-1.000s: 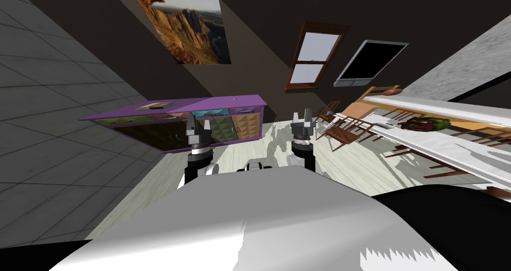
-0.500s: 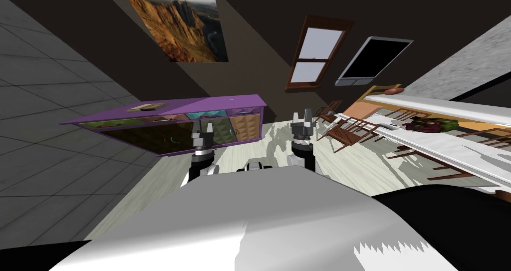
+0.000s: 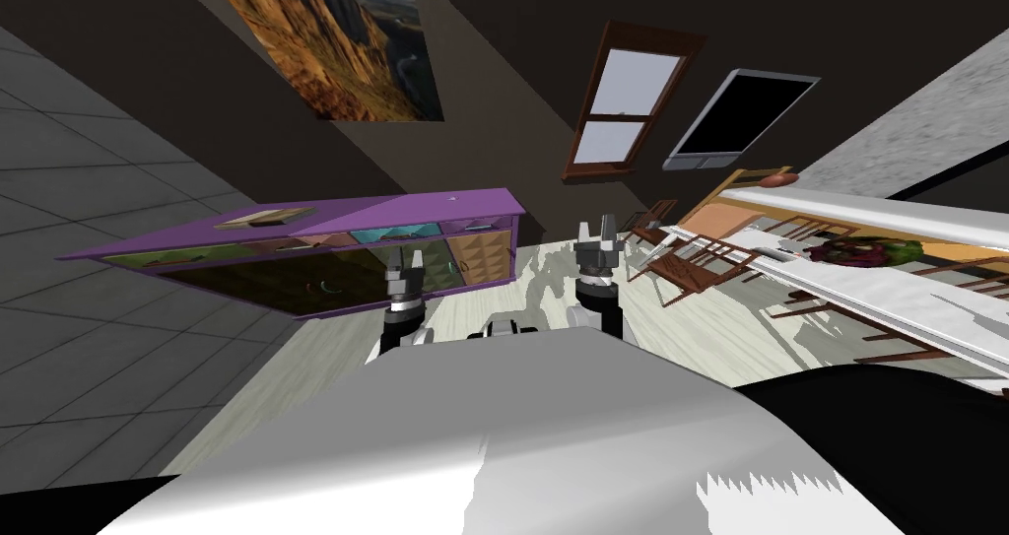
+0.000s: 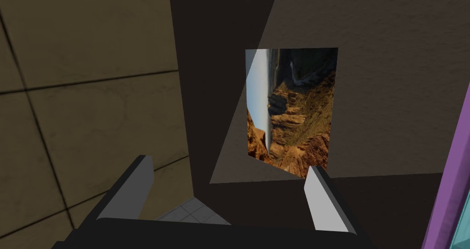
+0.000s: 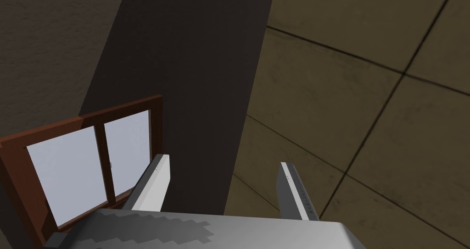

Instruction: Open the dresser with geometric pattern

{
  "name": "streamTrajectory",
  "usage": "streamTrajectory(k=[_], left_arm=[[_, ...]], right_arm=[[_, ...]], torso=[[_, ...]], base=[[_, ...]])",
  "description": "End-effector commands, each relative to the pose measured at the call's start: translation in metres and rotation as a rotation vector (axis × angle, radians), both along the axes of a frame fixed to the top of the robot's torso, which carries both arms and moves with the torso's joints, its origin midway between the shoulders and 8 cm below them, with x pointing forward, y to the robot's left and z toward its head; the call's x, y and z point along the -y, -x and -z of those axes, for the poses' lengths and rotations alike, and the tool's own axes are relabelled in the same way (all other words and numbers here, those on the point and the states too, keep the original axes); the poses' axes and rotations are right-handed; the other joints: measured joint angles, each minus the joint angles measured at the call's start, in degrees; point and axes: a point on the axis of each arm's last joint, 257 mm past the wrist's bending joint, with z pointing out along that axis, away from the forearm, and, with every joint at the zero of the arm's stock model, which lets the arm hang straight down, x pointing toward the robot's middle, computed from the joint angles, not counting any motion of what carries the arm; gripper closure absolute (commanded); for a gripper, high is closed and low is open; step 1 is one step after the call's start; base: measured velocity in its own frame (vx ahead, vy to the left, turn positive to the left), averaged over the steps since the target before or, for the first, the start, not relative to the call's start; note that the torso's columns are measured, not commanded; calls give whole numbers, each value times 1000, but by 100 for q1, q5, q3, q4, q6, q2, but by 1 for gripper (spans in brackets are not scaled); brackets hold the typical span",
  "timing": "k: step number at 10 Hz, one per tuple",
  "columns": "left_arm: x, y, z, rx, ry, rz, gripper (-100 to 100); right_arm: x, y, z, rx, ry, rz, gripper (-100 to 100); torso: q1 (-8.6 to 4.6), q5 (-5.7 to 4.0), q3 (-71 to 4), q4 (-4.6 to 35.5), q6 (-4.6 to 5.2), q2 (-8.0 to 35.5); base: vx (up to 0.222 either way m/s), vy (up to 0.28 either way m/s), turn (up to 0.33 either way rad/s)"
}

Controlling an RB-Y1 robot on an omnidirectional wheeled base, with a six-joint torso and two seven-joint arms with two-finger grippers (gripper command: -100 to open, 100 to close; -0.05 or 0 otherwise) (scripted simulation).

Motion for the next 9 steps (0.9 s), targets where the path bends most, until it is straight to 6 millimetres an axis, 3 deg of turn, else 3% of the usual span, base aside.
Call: streamTrajectory(k=[1, 9], left_arm=[[-2, -2, 13, -3, 1, 0, -100], [-16, -1, 63, -13, 7, -5, -100]], right_arm=[[0, 0, 0, 0, 0, 0, 0], [0, 0, 0, 0, 0, 0, 0]], torso=[[3, 1, -2, -1, 0, -5], [-3, 0, 0, 0, 1, 0]], base=[[106, -13, -11], [115, -19, -22]])
